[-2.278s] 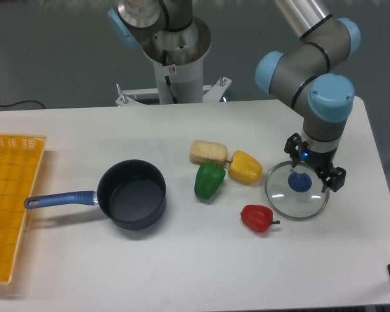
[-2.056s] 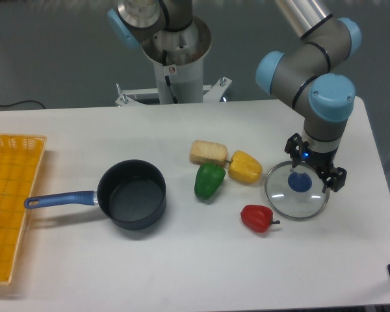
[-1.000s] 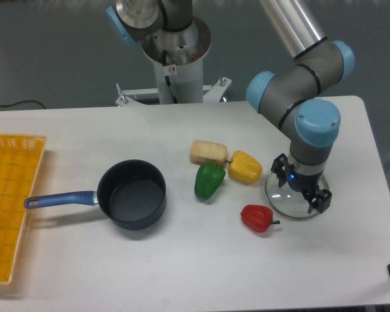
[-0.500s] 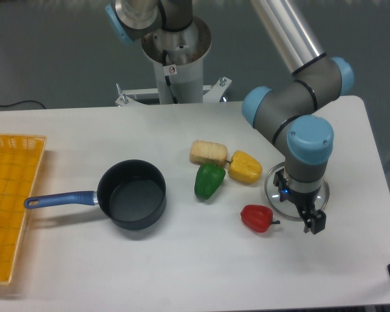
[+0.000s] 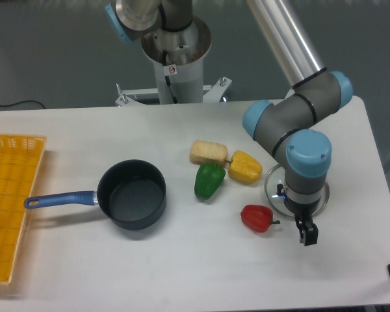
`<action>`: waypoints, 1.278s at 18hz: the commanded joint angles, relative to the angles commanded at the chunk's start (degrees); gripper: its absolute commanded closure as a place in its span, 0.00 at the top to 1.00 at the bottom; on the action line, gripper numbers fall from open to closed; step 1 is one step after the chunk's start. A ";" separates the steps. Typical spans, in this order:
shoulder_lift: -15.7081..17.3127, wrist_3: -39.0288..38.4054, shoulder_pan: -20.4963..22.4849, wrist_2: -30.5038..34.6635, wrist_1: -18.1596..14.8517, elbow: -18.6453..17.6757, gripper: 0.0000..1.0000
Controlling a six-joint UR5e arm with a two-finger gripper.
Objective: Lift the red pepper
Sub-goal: 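Lower the open gripper beside the red pepper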
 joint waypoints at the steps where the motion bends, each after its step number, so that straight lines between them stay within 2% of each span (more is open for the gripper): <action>1: 0.00 0.09 0.00 0.00 0.18 -0.26 0.98; 3: -0.09 1.84 0.00 0.00 0.18 -0.44 0.93; 9: -0.35 4.48 0.17 0.09 0.18 -0.62 0.92; 12: -0.27 5.45 0.17 2.37 0.27 -1.76 0.90; 19: -0.09 5.36 0.17 2.55 0.62 -3.69 0.85; 23: -0.09 4.75 0.08 2.55 0.62 -3.87 0.75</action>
